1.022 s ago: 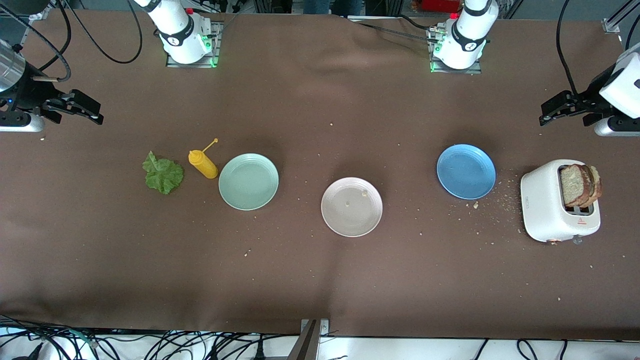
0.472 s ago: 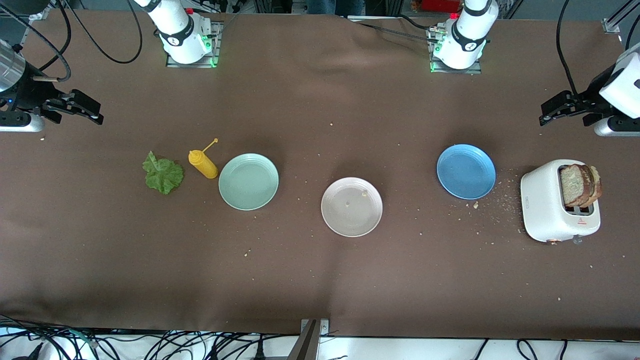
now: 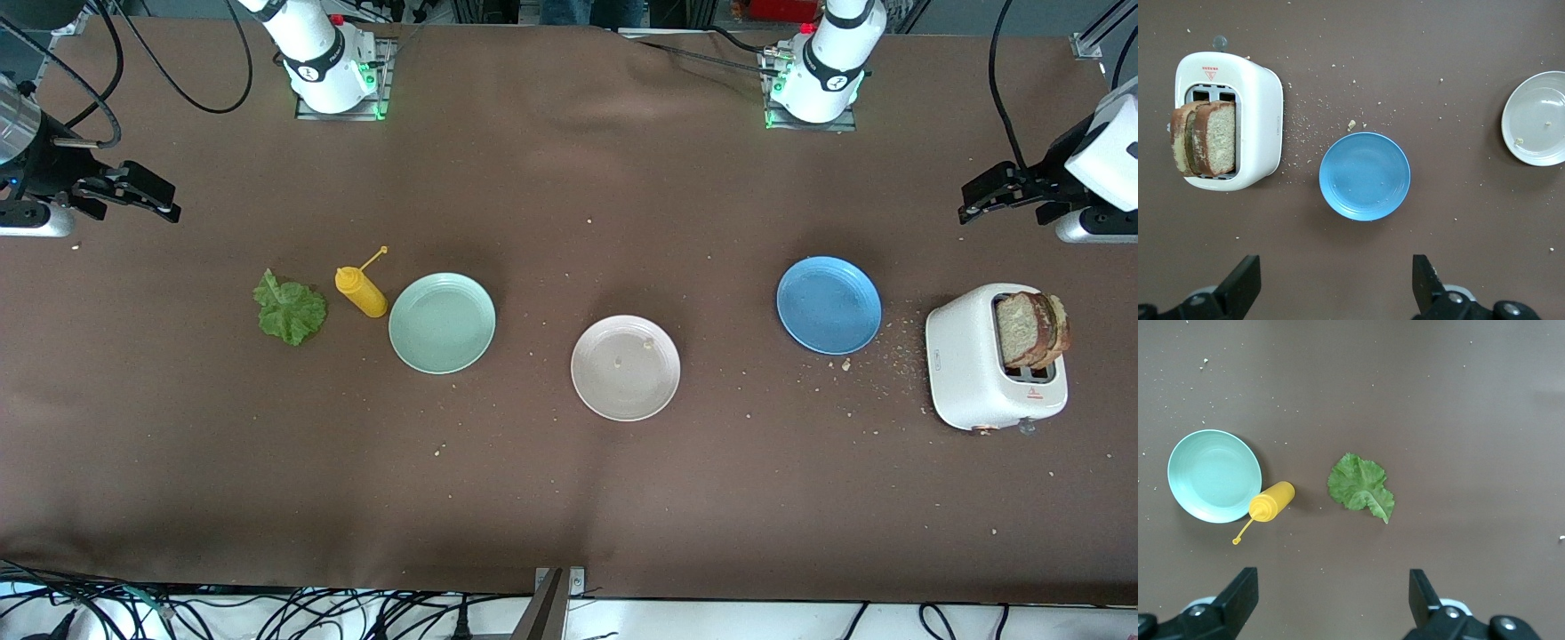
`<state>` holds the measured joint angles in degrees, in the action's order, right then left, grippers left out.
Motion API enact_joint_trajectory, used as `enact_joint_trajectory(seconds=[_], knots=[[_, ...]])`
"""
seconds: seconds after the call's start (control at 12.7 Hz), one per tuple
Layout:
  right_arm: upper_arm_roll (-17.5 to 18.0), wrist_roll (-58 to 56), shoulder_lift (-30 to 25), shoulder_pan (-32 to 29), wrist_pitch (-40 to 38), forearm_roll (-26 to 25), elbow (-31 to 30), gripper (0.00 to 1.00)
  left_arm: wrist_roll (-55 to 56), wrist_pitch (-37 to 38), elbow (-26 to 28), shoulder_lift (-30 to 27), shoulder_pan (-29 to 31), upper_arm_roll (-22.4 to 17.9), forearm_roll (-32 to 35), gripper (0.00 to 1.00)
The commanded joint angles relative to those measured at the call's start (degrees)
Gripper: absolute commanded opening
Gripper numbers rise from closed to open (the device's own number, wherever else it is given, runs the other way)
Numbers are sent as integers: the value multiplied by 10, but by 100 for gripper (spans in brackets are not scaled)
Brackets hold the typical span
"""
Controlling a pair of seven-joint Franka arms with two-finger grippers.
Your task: Make sandwich in beige plate with both arms
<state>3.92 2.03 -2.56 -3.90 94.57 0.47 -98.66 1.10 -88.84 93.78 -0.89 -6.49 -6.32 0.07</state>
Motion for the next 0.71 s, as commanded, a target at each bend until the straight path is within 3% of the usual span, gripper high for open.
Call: enact_joint_trajectory(seconds=[0.0, 0.63], knots=[[0, -10, -5, -6, -3, 4, -7, 100, -6, 9, -5, 1, 6, 5, -2, 100], [4, -1, 8, -2, 2, -11, -6, 100, -5, 7, -6, 4, 5, 5, -2, 100]])
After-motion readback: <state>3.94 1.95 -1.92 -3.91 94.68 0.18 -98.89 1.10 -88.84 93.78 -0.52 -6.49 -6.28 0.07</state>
